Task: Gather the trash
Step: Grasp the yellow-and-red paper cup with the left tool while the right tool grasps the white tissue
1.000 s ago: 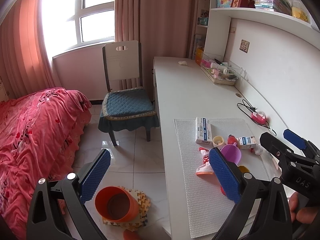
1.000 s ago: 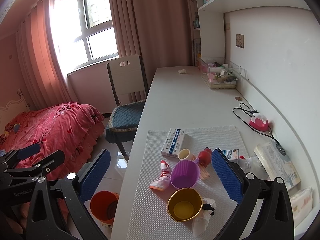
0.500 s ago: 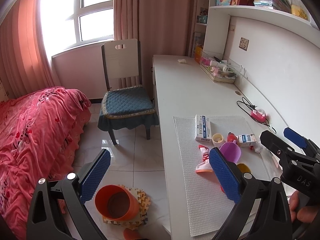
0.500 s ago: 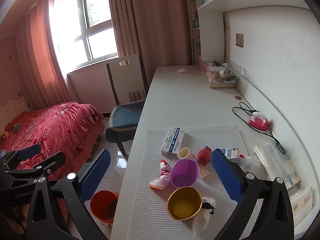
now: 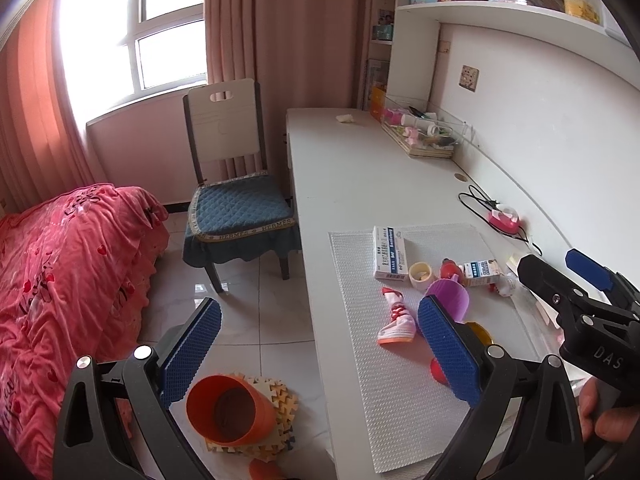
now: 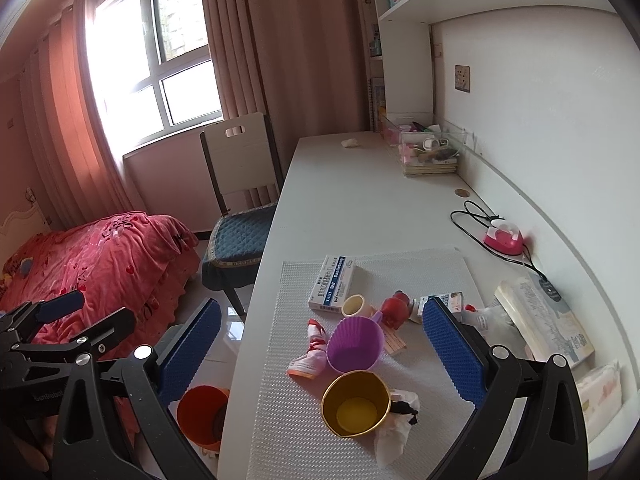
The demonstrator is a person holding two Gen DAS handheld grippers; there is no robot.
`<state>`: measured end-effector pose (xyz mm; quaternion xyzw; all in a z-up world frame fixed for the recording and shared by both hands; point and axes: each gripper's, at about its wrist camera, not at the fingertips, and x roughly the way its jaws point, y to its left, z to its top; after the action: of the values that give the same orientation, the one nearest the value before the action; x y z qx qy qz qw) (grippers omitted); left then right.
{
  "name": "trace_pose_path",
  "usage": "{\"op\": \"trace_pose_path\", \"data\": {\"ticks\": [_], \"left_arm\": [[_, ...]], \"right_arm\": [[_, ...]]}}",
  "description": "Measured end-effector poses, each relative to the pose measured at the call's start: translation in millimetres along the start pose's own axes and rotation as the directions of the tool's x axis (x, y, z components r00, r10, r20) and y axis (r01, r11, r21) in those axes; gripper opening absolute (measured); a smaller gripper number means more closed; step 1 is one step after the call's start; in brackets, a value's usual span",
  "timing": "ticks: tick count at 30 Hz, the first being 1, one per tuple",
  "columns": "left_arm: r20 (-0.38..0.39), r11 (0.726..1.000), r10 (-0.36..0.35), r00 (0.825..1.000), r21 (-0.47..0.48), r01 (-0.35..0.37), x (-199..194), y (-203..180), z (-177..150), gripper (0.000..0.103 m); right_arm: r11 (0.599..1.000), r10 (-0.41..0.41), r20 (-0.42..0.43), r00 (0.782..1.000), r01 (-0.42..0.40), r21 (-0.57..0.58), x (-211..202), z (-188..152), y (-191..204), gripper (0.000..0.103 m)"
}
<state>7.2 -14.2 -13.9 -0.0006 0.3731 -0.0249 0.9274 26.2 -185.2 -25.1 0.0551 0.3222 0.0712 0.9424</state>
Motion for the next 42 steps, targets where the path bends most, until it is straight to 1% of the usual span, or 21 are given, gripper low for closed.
{"op": "trace_pose_path", "data": {"ticks": [4, 7, 10, 15, 20, 24, 26, 29, 30, 32, 34, 36, 39, 42], "left_arm": [[-0.023, 0.998, -0.039, 0.999, 0.044, 0.04, 6, -10, 4, 0.097], [-0.052, 0.993, -0.089, 0.995, 0.075, 0.093, 11, -21, 6, 0.097], [-0.099, 0.986, -0.121, 0.988, 0.107, 0.131, 19, -32, 5, 0.097], [-0.187, 0.972, -0.149, 0.971, 0.155, 0.179, 33, -51, 0, 0.097], [-0.242, 0.95, -0.213, 0.947, 0.175, 0.258, 37, -64, -7, 0.097], [-0.29, 0.935, -0.231, 0.929, 0.196, 0.294, 41, -73, -13, 0.097], [-0.313, 0.928, -0.241, 0.919, 0.202, 0.312, 43, -77, -17, 0.097], [-0.354, 0.912, -0.284, 0.891, 0.188, 0.365, 47, -82, -23, 0.097], [-0.366, 0.91, -0.284, 0.886, 0.186, 0.369, 49, -84, -26, 0.097], [-0.385, 0.916, -0.247, 0.889, 0.205, 0.344, 55, -88, -31, 0.097], [-0.407, 0.914, -0.228, 0.884, 0.223, 0.338, 61, -91, -36, 0.097], [-0.422, 0.912, -0.234, 0.876, 0.217, 0.349, 64, -93, -40, 0.097], [-0.444, 0.903, -0.265, 0.856, 0.197, 0.381, 70, -97, -46, 0.097], [-0.451, 0.905, -0.258, 0.854, 0.196, 0.377, 77, -102, -50, 0.097]], "right_arm": [[0.999, -0.032, -0.006, 0.999, 0.032, 0.032, -6, -5, -8, 0.098], [0.996, -0.059, -0.018, 0.998, 0.06, 0.06, -10, -9, -15, 0.098], [0.992, -0.089, -0.029, 0.996, 0.091, 0.092, -14, -11, -27, 0.098], [0.978, -0.129, -0.063, 0.99, 0.137, 0.156, -17, -18, -49, 0.098], [0.969, -0.145, -0.1, 0.984, 0.161, 0.189, -19, -27, -61, 0.098], [0.968, -0.129, -0.122, 0.984, 0.152, 0.2, -19, -33, -65, 0.098], [0.969, -0.114, -0.145, 0.983, 0.143, 0.202, -14, -35, -68, 0.098], [0.97, -0.091, -0.188, 0.978, 0.13, 0.205, -6, -42, -74, 0.098], [0.969, -0.079, -0.205, 0.975, 0.124, 0.214, -3, -45, -78, 0.098], [0.969, -0.063, -0.223, 0.973, 0.113, 0.218, 3, -51, -82, 0.098], [0.972, -0.049, -0.237, 0.97, 0.1, 0.211, 7, -56, -85, 0.098], [0.98, -0.034, -0.241, 0.97, 0.08, 0.182, 11, -60, -88, 0.098], [0.989, -0.023, -0.262, 0.965, 0.061, 0.138, 18, -64, -95, 0.098], [0.995, -0.006, -0.29, 0.957, 0.036, 0.096, 27, -70, -105, 0.098]]}}
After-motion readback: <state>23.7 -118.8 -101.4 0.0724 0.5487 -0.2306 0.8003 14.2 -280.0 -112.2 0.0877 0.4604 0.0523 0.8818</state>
